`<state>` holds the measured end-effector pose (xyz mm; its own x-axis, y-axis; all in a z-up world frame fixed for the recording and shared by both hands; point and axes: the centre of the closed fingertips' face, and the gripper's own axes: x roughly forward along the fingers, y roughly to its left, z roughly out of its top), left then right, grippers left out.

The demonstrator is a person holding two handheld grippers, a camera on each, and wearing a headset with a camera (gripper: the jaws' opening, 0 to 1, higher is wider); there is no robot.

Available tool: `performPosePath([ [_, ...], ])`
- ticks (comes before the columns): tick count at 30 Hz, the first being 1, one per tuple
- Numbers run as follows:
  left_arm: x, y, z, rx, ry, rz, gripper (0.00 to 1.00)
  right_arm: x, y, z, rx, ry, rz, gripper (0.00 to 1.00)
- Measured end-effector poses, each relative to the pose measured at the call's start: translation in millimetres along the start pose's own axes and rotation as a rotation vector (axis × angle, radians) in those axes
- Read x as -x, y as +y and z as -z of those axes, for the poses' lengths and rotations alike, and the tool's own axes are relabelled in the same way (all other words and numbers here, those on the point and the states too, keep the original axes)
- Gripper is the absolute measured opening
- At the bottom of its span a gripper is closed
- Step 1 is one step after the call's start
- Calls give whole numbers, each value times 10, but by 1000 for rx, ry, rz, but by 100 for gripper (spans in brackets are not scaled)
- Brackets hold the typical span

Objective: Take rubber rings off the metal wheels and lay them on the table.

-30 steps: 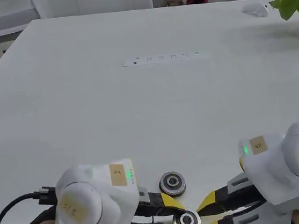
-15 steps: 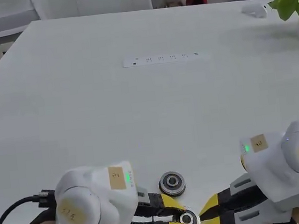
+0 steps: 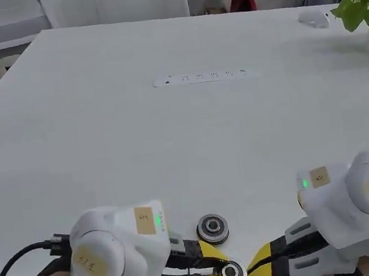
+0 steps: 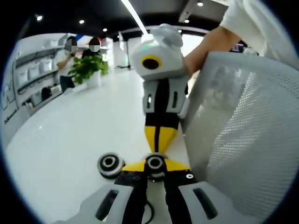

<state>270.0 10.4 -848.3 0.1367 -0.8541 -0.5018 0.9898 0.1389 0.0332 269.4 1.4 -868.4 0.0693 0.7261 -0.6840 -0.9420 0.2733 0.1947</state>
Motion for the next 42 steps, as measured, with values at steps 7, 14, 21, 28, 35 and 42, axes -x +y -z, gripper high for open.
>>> performPosePath([
  [7,4,6,3,-7,1,-1,14,30,-1,1,-122,-35,-21,0],
  [14,7,6,5,-13,2,-1,14,89,-25,-39,-286,-102,-56,0],
  [21,2,10,4,-13,2,-4,13,113,-37,-56,-435,-163,-102,0],
  [28,2,18,6,-11,1,-7,13,69,-48,-43,-331,-143,-62,0],
  [35,0,24,8,-12,-1,-7,13,19,-43,-18,-125,-99,-18,0],
  [42,1,26,10,-6,-8,-7,13,3,-58,-10,19,-72,-7,10],
])
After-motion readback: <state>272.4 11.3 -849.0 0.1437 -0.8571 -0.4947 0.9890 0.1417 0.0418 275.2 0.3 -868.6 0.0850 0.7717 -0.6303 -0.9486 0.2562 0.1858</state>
